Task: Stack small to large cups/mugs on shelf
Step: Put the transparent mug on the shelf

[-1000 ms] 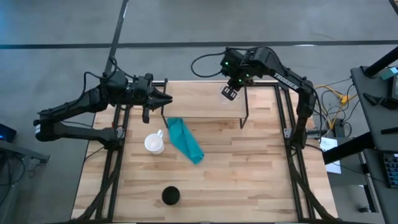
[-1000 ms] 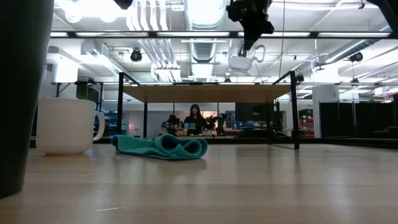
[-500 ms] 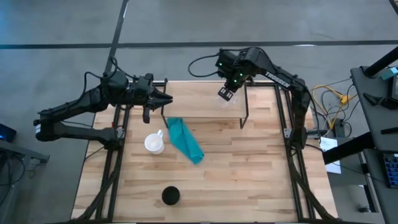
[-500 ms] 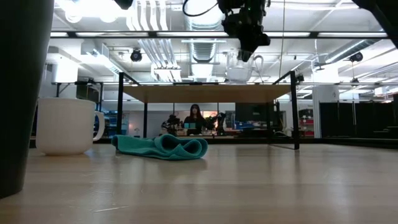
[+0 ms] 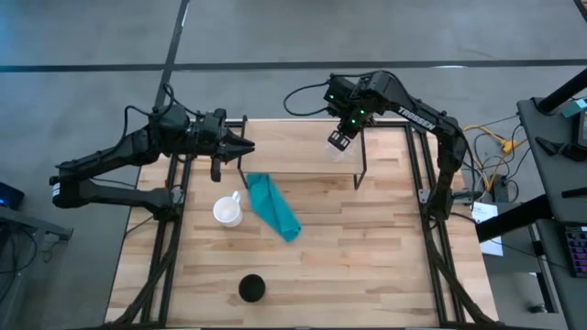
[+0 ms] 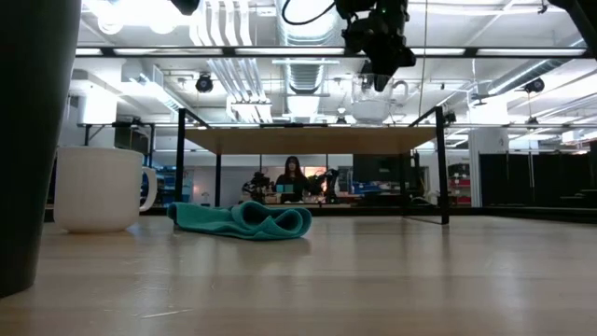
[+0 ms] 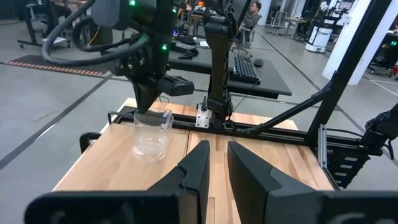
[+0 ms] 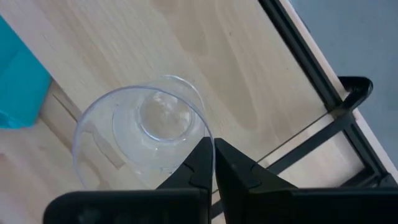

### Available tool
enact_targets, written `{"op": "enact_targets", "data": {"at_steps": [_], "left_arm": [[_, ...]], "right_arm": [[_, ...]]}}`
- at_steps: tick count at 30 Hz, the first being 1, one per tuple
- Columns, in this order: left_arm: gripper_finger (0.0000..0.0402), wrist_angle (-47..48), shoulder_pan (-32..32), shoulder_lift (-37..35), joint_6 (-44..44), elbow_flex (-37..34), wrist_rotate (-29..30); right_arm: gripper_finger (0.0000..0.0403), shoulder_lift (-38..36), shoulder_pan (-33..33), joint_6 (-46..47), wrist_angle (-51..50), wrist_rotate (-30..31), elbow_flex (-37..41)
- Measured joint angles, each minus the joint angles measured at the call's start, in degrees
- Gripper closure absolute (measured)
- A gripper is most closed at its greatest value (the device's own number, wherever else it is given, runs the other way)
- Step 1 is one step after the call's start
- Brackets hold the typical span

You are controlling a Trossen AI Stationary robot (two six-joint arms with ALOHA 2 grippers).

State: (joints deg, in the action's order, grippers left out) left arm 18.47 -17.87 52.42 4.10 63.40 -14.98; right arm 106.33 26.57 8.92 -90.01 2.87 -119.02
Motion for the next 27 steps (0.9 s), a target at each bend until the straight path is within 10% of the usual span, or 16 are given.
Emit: {"op": "enact_targets", "data": {"at_steps": [27], "left_arm": [[0.0358,0.0,0.0,0.0,0.0,0.0,0.0]], "right_arm": [[0.0394,-0.1,0.0,-0.7,0.0,0.2,3.1]]}}
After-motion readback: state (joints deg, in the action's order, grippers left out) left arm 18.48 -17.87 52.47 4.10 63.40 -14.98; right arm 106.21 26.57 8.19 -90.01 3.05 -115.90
